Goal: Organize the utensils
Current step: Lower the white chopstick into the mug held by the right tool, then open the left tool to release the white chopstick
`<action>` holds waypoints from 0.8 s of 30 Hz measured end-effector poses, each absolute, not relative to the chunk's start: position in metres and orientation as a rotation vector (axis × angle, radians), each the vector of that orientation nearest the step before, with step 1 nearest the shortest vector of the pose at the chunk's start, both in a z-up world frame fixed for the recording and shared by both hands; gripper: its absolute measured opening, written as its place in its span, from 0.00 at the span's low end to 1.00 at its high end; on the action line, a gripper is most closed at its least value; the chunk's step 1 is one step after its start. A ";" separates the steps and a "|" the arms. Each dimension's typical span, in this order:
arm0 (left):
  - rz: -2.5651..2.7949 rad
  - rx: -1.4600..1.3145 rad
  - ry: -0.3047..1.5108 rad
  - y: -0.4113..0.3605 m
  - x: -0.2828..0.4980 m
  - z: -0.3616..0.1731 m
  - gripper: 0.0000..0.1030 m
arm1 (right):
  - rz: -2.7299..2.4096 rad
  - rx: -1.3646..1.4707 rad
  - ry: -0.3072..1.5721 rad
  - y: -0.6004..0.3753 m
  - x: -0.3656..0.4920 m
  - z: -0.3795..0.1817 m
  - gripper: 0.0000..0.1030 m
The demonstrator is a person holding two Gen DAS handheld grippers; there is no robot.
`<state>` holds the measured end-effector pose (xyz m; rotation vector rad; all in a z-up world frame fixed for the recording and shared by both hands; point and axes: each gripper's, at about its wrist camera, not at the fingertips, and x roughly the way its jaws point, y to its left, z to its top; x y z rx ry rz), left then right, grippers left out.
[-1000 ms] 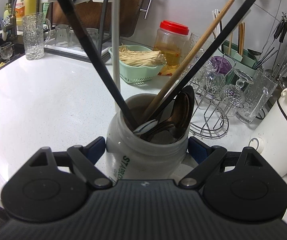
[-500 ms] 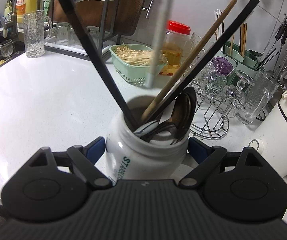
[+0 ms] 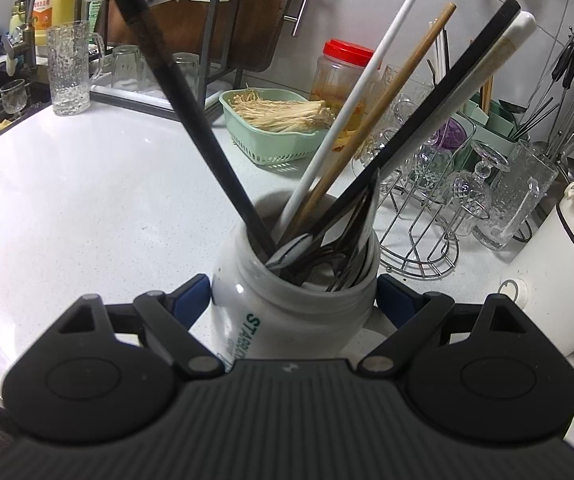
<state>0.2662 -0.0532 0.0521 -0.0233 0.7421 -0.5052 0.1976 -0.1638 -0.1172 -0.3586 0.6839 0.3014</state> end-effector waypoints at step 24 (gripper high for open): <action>-0.319 -0.113 0.774 0.038 0.222 0.031 0.42 | 0.278 -0.103 0.668 -0.172 0.173 -0.064 1.00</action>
